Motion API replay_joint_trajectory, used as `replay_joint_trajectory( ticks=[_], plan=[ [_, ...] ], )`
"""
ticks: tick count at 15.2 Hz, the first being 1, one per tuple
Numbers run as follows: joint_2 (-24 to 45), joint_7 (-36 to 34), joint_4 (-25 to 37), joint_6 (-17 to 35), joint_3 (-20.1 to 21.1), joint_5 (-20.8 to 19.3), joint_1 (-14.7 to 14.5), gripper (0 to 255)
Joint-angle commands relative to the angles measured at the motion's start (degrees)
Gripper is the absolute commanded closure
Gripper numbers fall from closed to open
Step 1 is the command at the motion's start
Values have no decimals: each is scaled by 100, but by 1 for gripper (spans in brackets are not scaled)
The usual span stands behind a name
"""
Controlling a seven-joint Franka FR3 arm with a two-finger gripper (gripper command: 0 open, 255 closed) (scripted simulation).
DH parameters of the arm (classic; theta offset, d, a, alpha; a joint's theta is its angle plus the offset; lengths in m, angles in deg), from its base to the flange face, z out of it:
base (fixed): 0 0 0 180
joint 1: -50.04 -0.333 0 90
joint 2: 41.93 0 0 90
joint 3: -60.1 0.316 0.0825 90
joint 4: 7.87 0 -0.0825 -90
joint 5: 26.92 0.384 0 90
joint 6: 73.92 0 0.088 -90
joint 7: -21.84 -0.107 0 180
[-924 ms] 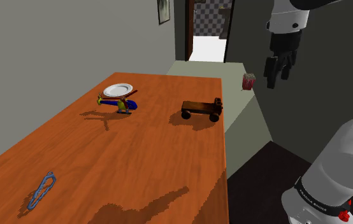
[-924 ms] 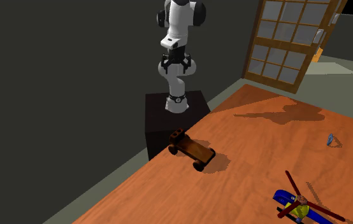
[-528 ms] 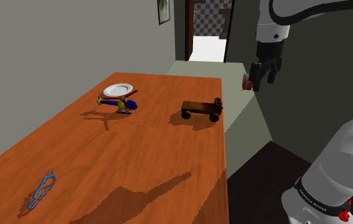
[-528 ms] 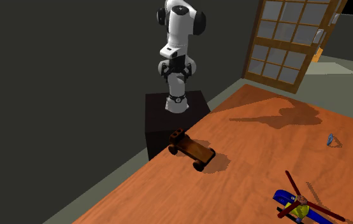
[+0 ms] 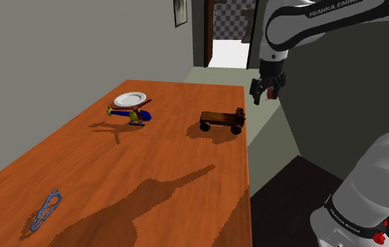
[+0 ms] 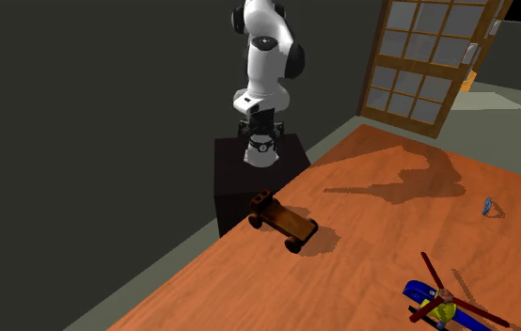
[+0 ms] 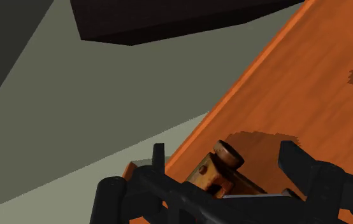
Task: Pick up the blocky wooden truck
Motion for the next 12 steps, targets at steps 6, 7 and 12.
replay_joint_trajectory(
  ticks=[6,7,12],
  plan=[
    [1351,-418,473,1254,-59,138,80,0],
    [1554,-468,574,1407,-73,161,90,0],
    [2444,-661,1100,1992,-132,285,141,0]
  ],
)
